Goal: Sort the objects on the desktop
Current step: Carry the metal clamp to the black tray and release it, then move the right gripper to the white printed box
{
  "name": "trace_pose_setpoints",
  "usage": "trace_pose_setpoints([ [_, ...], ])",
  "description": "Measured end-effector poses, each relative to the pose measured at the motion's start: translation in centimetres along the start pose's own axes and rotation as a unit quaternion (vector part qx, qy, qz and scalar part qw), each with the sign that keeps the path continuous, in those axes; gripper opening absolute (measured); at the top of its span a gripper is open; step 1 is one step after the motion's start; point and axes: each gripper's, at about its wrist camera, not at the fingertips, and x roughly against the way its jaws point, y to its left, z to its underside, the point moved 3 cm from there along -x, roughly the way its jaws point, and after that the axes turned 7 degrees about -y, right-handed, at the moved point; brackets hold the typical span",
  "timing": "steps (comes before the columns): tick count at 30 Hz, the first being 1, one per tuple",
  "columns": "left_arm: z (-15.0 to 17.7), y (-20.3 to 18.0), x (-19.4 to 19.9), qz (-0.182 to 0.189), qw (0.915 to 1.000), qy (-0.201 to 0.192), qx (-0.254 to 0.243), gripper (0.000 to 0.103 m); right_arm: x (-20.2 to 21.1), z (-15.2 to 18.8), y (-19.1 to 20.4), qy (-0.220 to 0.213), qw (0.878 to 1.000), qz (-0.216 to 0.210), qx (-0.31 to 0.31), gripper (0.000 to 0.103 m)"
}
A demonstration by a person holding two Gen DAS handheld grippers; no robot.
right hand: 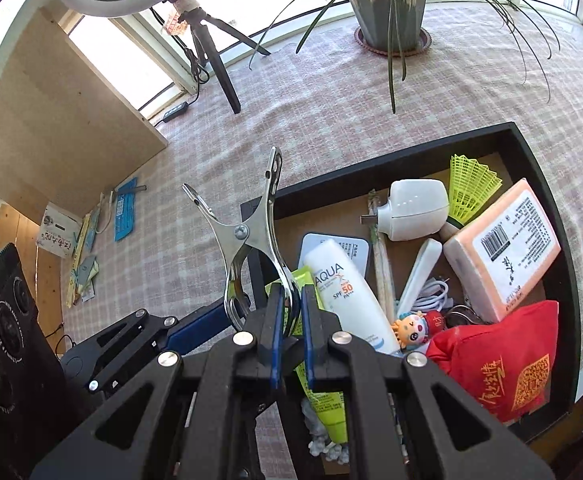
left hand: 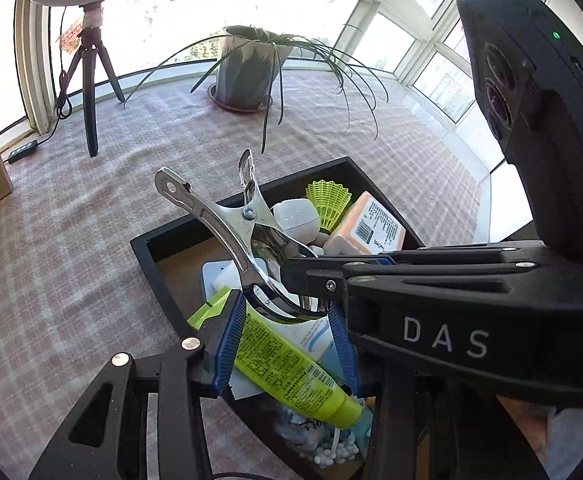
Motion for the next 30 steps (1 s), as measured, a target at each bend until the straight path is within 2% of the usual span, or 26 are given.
trace_pose_setpoints([
  [2, 0.0, -0.7, -0.1, -0.009, 0.9999, 0.004, -0.003, 0.050, 1.0, 0.2, -1.2, -0.005, 1.000, 0.005, -0.011, 0.013],
  [3, 0.0, -0.9, 0.0, -0.006, 1.0000, 0.003, 0.001, 0.051, 1.5, 0.3, -1.7, -0.008, 1.000, 0.010, -0.017, 0.021],
  [6, 0.3, -1.0, 0.5, -0.011, 0.9999, 0.000, 0.008, 0.051, 2.8, 0.4, -2.8, -0.026, 0.999, 0.017, -0.021, 0.036],
  [11, 0.4, -0.6, 1.2, -0.030, 0.9993, -0.012, 0.017, 0.051, 3.4, 0.8, -2.8, -0.028, 0.999, 0.006, -0.015, 0.037],
  [16, 0.8, 1.2, 3.0, -0.068, 0.9970, -0.025, 0.029, 0.051, 2.5, 0.8, -0.9, -0.021, 1.000, -0.016, 0.012, 0.037],
  [24, 2.2, 7.5, 6.7, -0.128, 0.9884, -0.036, 0.073, 0.050, -0.3, 0.8, 4.3, 0.003, 0.997, -0.051, 0.054, 0.037],
  [30, 3.9, 13.5, 10.5, -0.165, 0.9787, -0.046, 0.114, 0.050, -1.9, 0.8, 9.7, 0.012, 0.994, -0.071, 0.083, 0.037],
])
